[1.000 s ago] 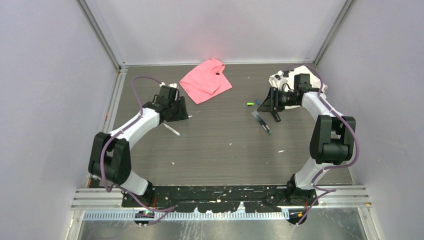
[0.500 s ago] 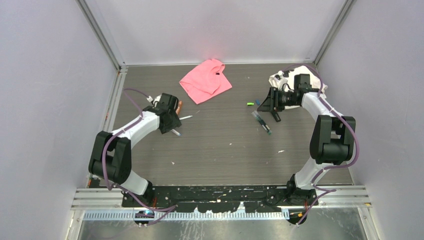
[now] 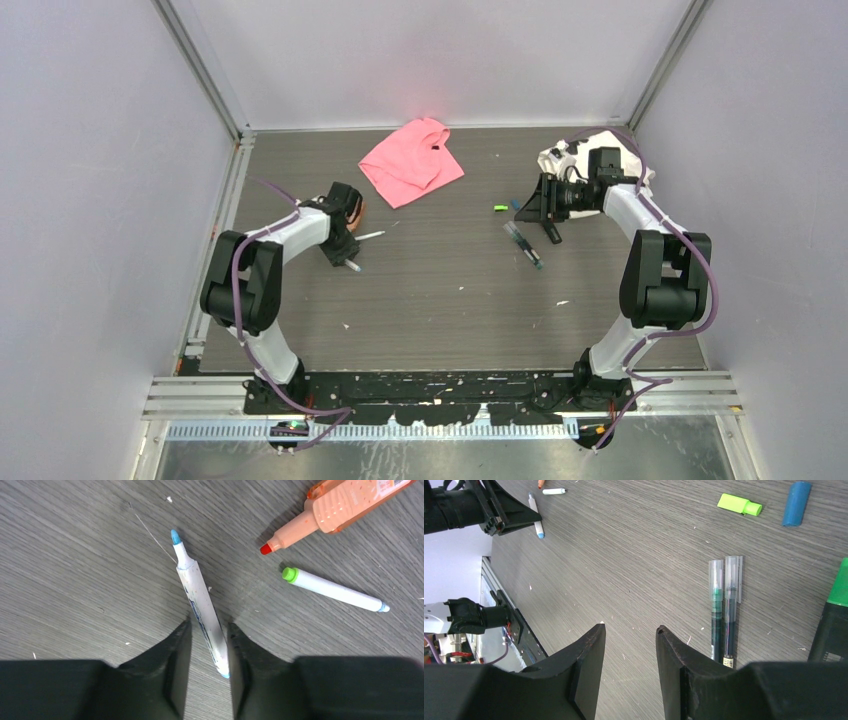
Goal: Insert the pens into the pen caps
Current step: Pick up the pen from the center of the board.
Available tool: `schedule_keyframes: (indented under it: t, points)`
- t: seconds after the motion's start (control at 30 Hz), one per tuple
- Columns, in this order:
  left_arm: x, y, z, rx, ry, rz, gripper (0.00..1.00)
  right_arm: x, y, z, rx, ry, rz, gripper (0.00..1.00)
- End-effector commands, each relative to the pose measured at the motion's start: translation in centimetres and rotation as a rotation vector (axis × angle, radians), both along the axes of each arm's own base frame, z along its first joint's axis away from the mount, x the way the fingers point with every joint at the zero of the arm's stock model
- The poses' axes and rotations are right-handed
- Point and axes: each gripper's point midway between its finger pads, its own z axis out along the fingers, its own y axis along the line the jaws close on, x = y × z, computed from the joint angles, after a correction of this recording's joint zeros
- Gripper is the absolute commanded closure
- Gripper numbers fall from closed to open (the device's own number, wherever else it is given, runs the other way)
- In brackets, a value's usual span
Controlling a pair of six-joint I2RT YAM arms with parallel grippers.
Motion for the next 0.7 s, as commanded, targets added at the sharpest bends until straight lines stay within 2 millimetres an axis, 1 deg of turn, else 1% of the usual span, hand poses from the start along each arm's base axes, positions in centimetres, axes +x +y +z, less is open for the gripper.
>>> schedule_keyframes:
  t: [0.0, 0.1, 0.13, 0.2, 0.3, 0.37, 0.47, 0.53, 0.6, 0.67]
  points:
    - [-0.9, 1.4, -0.6, 0.068, 0.088, 0.066, 0.75, 1.1, -0.1, 1.1, 0.005, -0.045, -0.004, 0.52]
    - [-2.4, 2.4, -1.0, 0.122, 0.166, 0.088, 0.77, 1.1, -0.1, 1.2, 0.007, -0.046, -0.002, 0.52]
    - [-2.8, 2.6, -1.1, 0.131, 0.178, 0.090, 0.78, 1.1, 0.0, 1.1, 0.008, -0.045, -0.001, 0.52]
    - [-3.2, 2.8, -1.3, 0.135, 0.177, 0.089, 0.82, 1.1, 0.0, 1.2, 0.012, -0.045, 0.001, 0.52]
    - [-2.9, 2.6, -1.1, 0.116, 0.141, 0.059, 0.91, 1.0, 0.1, 1.1, 0.019, -0.040, 0.004, 0.52]
    - [-2.5, 2.4, -0.4, 0.107, 0.111, 0.019, 0.94, 0.9, 0.2, 1.3, 0.027, -0.041, 0.009, 0.52]
    - [-1.9, 2.4, 1.4, 0.109, 0.067, -0.038, 0.98, 0.6, 0.5, 1.6, 0.048, -0.043, 0.022, 0.52]
    - [-1.5, 1.9, 2.9, 0.087, 0.016, -0.088, 0.99, 0.3, 0.8, 1.8, 0.067, -0.043, 0.036, 0.53]
    - [-1.1, 1.0, 4.6, 0.028, -0.067, -0.127, 0.99, -0.1, 1.3, 2.0, 0.088, -0.047, 0.054, 0.53]
    - [-0.6, -0.6, 6.8, -0.066, -0.179, -0.179, 0.99, -0.6, 2.0, 2.2, 0.104, -0.052, 0.080, 0.53]
